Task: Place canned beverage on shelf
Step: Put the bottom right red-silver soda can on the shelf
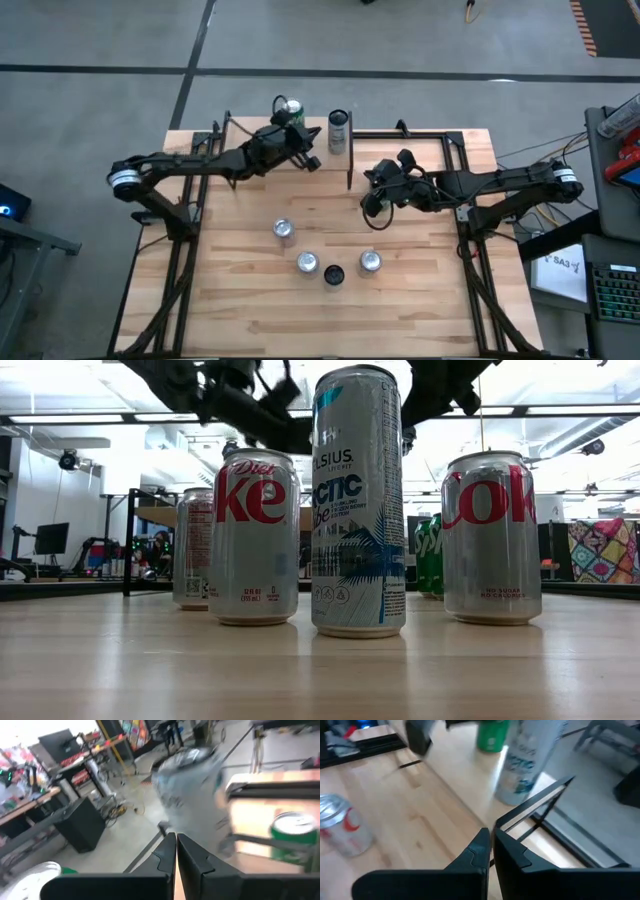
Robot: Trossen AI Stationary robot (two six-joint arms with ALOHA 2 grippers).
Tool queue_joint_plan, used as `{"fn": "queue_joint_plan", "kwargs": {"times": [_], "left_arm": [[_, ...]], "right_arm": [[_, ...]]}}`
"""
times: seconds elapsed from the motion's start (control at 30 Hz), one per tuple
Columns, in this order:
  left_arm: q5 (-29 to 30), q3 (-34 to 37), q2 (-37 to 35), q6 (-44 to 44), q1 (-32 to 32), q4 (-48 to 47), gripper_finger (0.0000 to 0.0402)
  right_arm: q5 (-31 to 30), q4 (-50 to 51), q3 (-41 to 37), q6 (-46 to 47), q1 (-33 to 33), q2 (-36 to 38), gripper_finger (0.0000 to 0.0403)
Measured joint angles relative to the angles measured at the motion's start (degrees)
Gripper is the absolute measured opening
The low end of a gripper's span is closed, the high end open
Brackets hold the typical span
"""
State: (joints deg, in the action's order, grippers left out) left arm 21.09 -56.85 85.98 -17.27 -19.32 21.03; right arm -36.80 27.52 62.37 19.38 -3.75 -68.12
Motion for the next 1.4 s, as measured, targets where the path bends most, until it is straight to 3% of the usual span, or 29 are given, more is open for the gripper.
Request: {"fn": "queue_joint_plan", "kwargs": {"times": [0.2,0.47,0.8,1.1,1.33,1.4], "left_arm": [[-2.8,5.0,-11.2,-1.0,5.2,-3.3,0.0000],[-7.2,13.4,-24.7,1.8,16.1,-7.4,0.0000],[-7.2,20.1,-32.8,1.6,25.3,-9.1,0.0000],[-7.1,20.6,-35.3,3.3,25.8,-15.3,0.0000],[-7.1,20.2,-35.3,6.7,25.8,-16.0,0.0000],[-7.1,20.2,-35.3,8.2,25.8,-16.0,0.0000]], "right_arm": [[4.4,-1.3,-0.8,0.0,0.0,0.0,0.0012],[19.1,-9.6,-0.8,-7.3,-2.0,-0.4,0.0012],[19.3,-12.5,-0.8,-5.6,-4.0,-1.2,0.0012],[19.2,-11.6,-0.8,-10.8,-4.0,-1.4,0.0012],[19.3,-14.2,-0.8,-9.5,-3.9,-1.4,0.0012],[22.4,-13.8,-0.8,-8.6,-4.2,-1.4,0.0012]]}}
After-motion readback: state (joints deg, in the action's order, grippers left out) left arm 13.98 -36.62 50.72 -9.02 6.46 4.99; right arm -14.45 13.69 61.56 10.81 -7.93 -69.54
